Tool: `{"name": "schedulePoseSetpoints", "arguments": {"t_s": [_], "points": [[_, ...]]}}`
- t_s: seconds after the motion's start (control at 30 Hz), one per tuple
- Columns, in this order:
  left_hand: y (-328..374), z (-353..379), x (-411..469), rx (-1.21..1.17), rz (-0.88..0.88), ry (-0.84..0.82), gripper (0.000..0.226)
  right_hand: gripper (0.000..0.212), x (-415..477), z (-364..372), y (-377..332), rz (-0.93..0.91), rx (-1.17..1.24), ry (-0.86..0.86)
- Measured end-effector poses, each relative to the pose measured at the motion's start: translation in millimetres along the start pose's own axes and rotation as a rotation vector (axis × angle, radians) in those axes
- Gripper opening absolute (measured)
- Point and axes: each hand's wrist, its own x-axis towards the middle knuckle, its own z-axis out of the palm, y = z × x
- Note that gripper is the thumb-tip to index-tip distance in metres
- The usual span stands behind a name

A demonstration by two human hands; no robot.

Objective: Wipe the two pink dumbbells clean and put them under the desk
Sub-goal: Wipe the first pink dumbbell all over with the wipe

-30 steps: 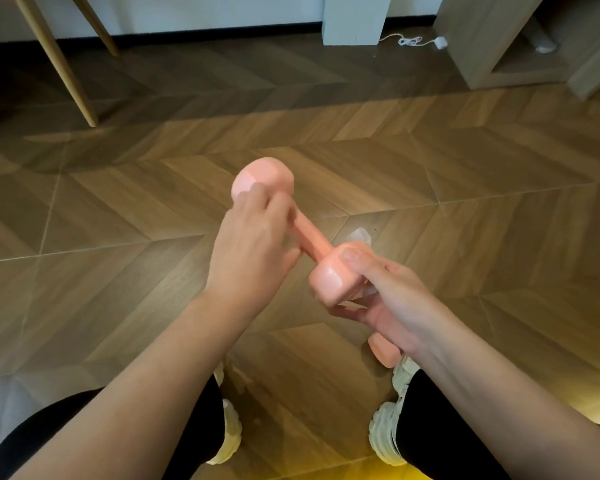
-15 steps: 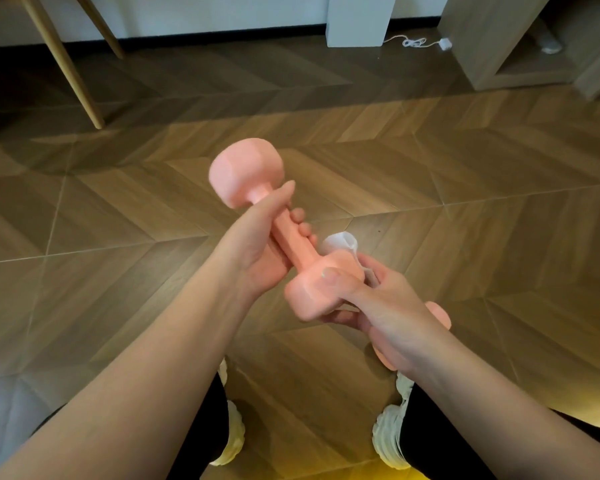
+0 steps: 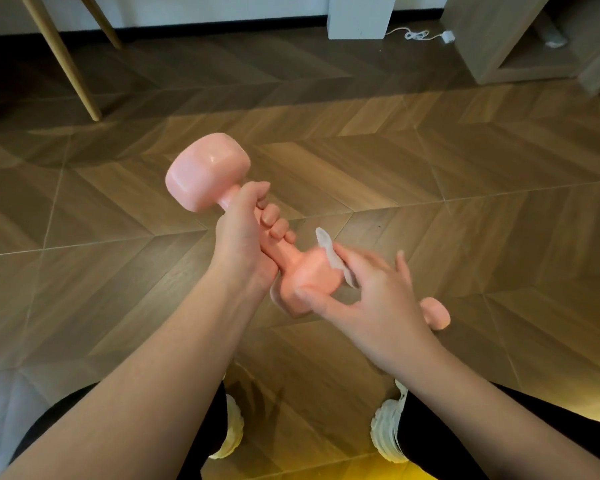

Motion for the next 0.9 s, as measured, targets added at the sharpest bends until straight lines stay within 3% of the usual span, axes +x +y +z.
{"name": "schedulePoseSetpoints", "arguments": {"t_s": [0.07,0.17,0.33,0.5,0.7,0.8,0.9], "points": [[-1,2,0,0.039,0.035,-0.01,0.03,0.078,1,-1,2,-0.01,0.031,0.01],[1,4,1,0.04,0.081,-0.008,0.031,0.07,-1,2,-2,-0.069,-0.033,0.187],[2,1,-2,0.024,0.071,-0.066,0.033,0.077,4,-6,-3,0.008,0.138,-0.029],[5,3,-4,0.031,0.112,-0.069,0.034,0.063,2,0,-7,-0.09,0.082,0.295],[9,6,-9,-0.044,0.095,-0.146,0.035,0.065,6,-9,-6,0.019,0.4,-0.133],[14,9,-12,-0.061,0.08,-0.165,0.037,0.08,7,-7,1,-0.044,0.437,-0.178],[20,7,-10,-0.085,0.032,-0.184,0.037,0.084,7,-8,3,-0.18,0.35,-0.085]]}}
